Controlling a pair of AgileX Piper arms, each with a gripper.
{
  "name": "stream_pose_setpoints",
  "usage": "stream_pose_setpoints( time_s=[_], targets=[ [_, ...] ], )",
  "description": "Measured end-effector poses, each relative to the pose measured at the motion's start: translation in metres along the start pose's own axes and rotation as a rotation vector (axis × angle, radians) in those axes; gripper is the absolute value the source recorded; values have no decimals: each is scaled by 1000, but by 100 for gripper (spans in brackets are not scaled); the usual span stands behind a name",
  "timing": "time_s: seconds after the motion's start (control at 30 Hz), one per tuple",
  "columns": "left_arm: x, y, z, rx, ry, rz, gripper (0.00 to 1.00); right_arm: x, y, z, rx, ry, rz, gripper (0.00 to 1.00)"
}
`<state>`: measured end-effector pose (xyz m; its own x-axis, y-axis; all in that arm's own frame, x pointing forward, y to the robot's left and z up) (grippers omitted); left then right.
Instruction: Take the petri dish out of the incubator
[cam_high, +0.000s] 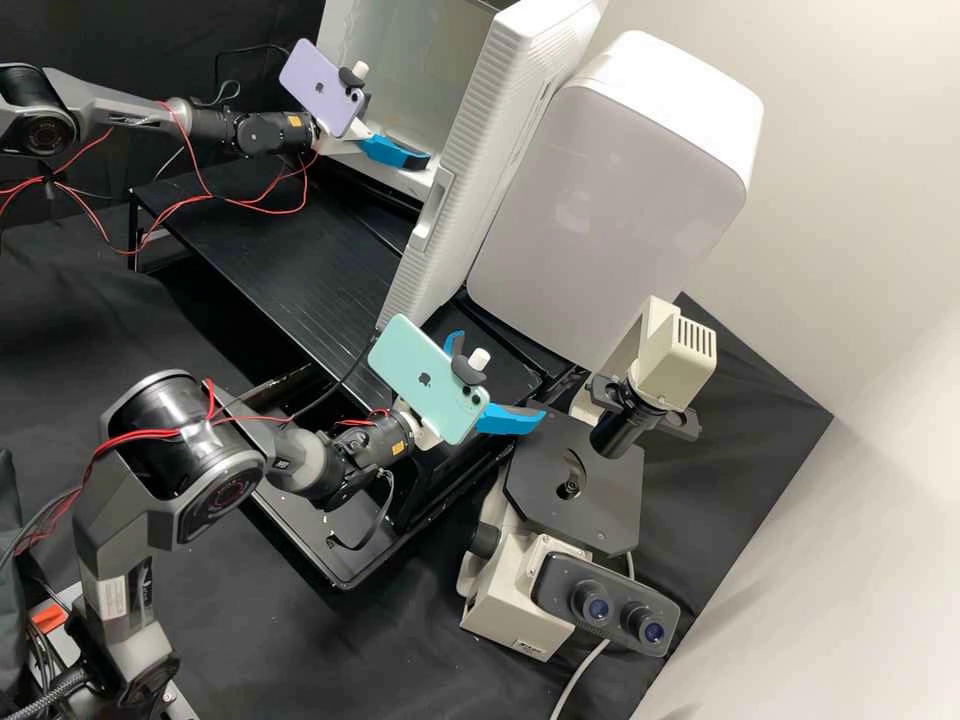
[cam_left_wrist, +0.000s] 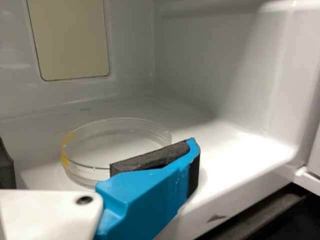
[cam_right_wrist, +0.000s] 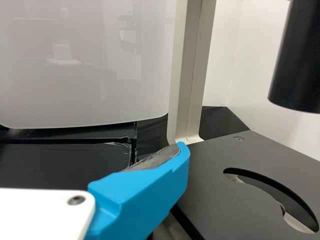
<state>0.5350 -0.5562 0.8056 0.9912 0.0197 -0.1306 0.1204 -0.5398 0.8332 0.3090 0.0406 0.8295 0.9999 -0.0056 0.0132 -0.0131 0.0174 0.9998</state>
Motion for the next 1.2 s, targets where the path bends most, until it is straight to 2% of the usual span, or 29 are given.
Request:
stream_pose_setpoints(
  time_s=[0.27,0.47,0.63,0.97,1.0,1.2],
  targets=[
    [5,4,2,-19,19,-11,100,0,0,0,0,0,0,100],
    [7,6,5,9,6,-17,100,0,0,0,0,0,0,100],
    [7,3,9,-4,-3,-21,100,0,0,0,0,0,0,100],
    [8,2,18,19,-42,-5,100,0,0,0,0,0,0,100],
    [8,2,19,19,-52,-1,0,0,0,0,0,0,0,100],
    [8,2,21,31,-77,3,0,0,0,0,0,0,0,100]
  ],
)
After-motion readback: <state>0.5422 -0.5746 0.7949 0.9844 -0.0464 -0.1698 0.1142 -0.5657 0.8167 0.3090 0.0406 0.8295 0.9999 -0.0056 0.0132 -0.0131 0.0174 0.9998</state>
